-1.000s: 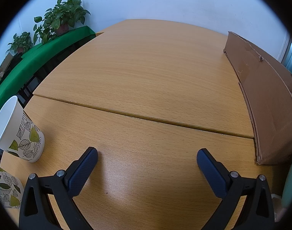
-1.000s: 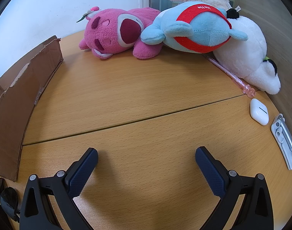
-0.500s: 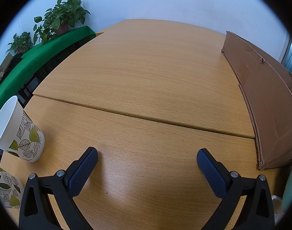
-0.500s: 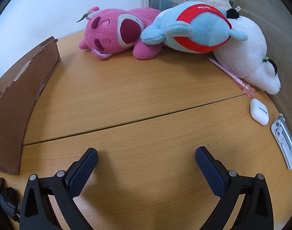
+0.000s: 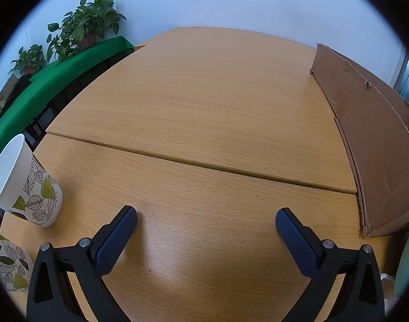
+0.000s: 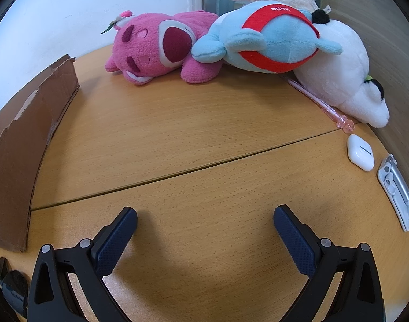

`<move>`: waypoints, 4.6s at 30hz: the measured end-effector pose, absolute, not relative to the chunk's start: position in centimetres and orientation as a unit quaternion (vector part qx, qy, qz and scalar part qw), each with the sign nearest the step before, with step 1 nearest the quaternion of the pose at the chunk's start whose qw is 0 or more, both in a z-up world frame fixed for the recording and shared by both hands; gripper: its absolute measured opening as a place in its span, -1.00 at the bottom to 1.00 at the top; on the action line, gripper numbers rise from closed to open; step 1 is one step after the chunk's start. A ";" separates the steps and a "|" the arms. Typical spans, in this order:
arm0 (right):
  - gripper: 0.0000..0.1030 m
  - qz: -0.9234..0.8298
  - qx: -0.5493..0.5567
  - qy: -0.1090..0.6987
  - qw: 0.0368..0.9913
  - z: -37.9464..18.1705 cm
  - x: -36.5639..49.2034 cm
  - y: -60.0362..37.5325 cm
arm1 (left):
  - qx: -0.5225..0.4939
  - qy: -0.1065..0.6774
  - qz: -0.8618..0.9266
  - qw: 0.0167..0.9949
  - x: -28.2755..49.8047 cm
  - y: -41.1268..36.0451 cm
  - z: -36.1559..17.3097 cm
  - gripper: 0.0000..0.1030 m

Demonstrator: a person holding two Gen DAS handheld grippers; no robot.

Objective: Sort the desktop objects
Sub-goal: 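Close both tools on the pink-and-teal pig plush from opposite sides, then lift the pig plush with both tools and carry it over the cardboard box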

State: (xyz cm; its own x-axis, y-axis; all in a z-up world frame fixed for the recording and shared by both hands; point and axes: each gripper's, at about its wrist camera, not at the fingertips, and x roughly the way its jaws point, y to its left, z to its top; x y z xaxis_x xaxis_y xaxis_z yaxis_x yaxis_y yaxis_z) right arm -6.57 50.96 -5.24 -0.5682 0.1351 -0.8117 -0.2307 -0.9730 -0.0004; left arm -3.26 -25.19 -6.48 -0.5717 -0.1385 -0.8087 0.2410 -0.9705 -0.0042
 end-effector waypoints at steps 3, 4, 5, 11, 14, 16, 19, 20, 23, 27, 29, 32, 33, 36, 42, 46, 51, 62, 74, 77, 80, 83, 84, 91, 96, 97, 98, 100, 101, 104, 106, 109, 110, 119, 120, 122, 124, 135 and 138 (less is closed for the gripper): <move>1.00 0.882 -0.453 0.059 0.112 -5.2 -6.4 50.9 | 0.450 0.063 -0.883 0.122 -3.4 -25.1 -6.5 1.00; 1.00 0.877 -0.459 0.067 0.127 -5.2 -6.4 50.8 | 0.449 0.065 -0.883 0.121 -3.4 -25.1 -6.5 1.00; 1.00 0.868 -0.468 0.078 0.143 -5.1 -6.4 50.7 | 0.450 0.064 -0.883 0.120 -3.3 -25.1 -6.4 1.00; 1.00 0.867 -0.487 0.050 0.091 -5.2 -3.9 47.0 | 0.421 0.047 -0.895 0.140 -0.3 -23.4 -5.0 0.96; 0.99 0.885 -0.458 0.025 0.082 -4.0 -0.6 45.1 | 0.367 0.034 -0.921 0.130 2.7 -21.5 -1.6 0.96; 0.99 0.913 -0.402 -0.005 0.069 -1.2 2.7 43.3 | 0.331 0.038 -0.937 0.104 5.1 -19.7 1.6 0.97; 1.00 0.943 -0.329 -0.043 0.026 3.8 7.5 40.0 | 0.285 0.042 -0.956 0.051 8.0 -16.6 5.2 0.98; 1.00 0.950 -0.309 -0.051 0.005 5.4 8.9 38.5 | 0.271 0.044 -0.961 0.031 8.6 -15.5 6.0 0.98; 1.00 0.957 -0.284 -0.042 -0.050 8.1 10.9 35.2 | 0.255 0.054 -0.965 -0.013 9.4 -12.5 7.4 0.98; 1.00 0.949 -0.283 -0.045 -0.131 8.1 12.1 29.8 | 0.273 0.051 -0.958 -0.068 9.0 -9.4 7.5 0.98; 1.00 0.941 -0.301 -0.040 -0.151 7.4 11.7 27.8 | 0.285 0.035 -0.955 -0.081 8.3 -8.0 6.4 0.98; 1.00 0.910 -0.342 0.008 -0.234 5.9 9.7 24.5 | 0.332 0.026 -0.937 -0.103 6.0 -7.6 4.2 0.98; 1.00 0.905 -0.346 0.013 -0.247 5.7 9.9 23.3 | 0.348 0.027 -0.931 -0.106 5.6 -7.3 3.4 0.98; 1.00 0.887 -0.365 0.001 -0.283 4.7 10.0 18.7 | 0.390 0.037 -0.914 -0.109 5.0 -7.5 0.8 0.99; 1.00 0.856 -0.423 -0.041 -0.293 0.6 7.5 13.0 | 0.426 0.037 -0.891 -0.151 4.9 -6.7 -1.5 0.98; 1.00 0.845 -0.447 -0.039 -0.290 -0.7 6.3 12.3 | 0.430 0.062 -0.885 -0.167 4.8 -7.2 -2.2 0.98; 1.00 0.841 -0.453 -0.047 -0.292 -0.9 5.9 11.9 | 0.416 0.073 -0.889 -0.177 5.5 -7.6 -1.3 0.96; 1.00 0.833 -0.460 -0.058 -0.302 0.1 5.5 11.3 | 0.379 0.087 -0.897 -0.209 3.1 -9.6 -0.1 0.97; 0.77 0.841 -0.441 -0.072 -0.305 -1.5 6.3 8.3 | 0.396 0.144 -0.866 -0.270 4.2 -8.7 -2.7 0.90; 0.72 0.853 -0.417 -0.069 -0.306 -0.1 7.3 8.7 | 0.376 0.142 -0.878 -0.261 5.4 -8.4 -0.8 0.87; 0.69 0.866 -0.382 -0.070 -0.314 2.2 8.5 9.4 | 0.349 0.133 -0.889 -0.265 6.1 -7.8 1.9 0.84; 0.67 0.886 -0.333 -0.074 -0.315 5.8 9.7 10.5 | 0.315 0.122 -0.899 -0.279 6.3 -7.3 5.7 0.81; 0.67 0.891 -0.320 -0.073 -0.314 6.9 9.9 10.9 | 0.305 0.116 -0.902 -0.283 6.3 -7.0 6.9 0.81; 0.67 0.929 -0.208 -0.073 -0.297 16.7 10.2 14.5 | 0.208 0.054 -0.926 -0.310 4.7 -4.1 17.0 0.76; 0.66 0.946 -0.138 -0.077 -0.283 23.0 8.7 15.7 | 0.142 -0.004 -0.938 -0.315 3.4 -2.1 23.0 0.76; 0.66 0.947 -0.129 -0.076 -0.283 23.8 8.4 15.8 | 0.132 -0.011 -0.940 -0.315 2.9 -1.8 23.9 0.76; 0.66 0.949 -0.118 -0.075 -0.281 24.8 7.9 16.0 | 0.123 -0.017 -0.941 -0.315 2.7 -1.8 24.4 0.76; 0.67 0.952 -0.103 -0.073 -0.279 26.1 6.9 16.1 | 0.114 -0.024 -0.942 -0.314 2.0 -2.0 25.1 0.76; 0.67 0.952 -0.100 -0.072 -0.279 26.5 6.2 16.0 | 0.113 -0.025 -0.943 -0.311 1.3 -2.4 25.4 0.76; 0.67 0.951 -0.105 -0.064 -0.284 27.2 2.9 15.4 | 0.123 -0.030 -0.946 -0.299 -1.7 -3.1 25.1 0.76; 0.66 0.949 -0.115 -0.060 -0.288 26.7 -0.2 14.5 | 0.139 -0.023 -0.946 -0.291 -4.0 -3.8 24.2 0.76; 0.66 0.941 -0.149 -0.052 -0.299 24.9 -5.5 12.7 | 0.171 -0.006 -0.945 -0.277 -8.3 -4.6 22.2 0.76; 0.66 0.938 -0.163 -0.053 -0.303 24.0 -7.7 12.1 | 0.183 0.001 -0.944 -0.274 -9.8 -5.0 21.2 0.76; 0.66 0.902 -0.307 -0.046 -0.301 12.1 -22.3 7.0 | 0.350 0.091 -0.894 -0.265 -23.3 -7.4 7.9 0.76; 0.66 0.896 -0.326 -0.040 -0.300 10.3 -23.6 6.8 | 0.367 0.092 -0.889 -0.259 -23.9 -7.0 6.6 0.76; 0.66 0.878 -0.371 -0.022 -0.301 6.3 -26.1 6.8 | 0.405 0.084 -0.877 -0.246 -25.0 -6.0 4.3 0.76; 0.65 0.864 -0.402 -0.016 -0.302 3.4 -27.5 6.8 | 0.442 0.090 -0.862 -0.230 -25.9 -5.6 2.6 0.76; 0.57 0.841 -0.461 -0.018 -0.284 -2.2 -28.8 3.2 | 0.496 0.092 -0.854 -0.131 -24.4 -7.7 2.6 0.82; 0.58 0.838 -0.475 -0.013 -0.269 -1.5 -28.8 2.7 | 0.470 0.098 -0.867 -0.136 -23.0 -10.5 4.4 0.82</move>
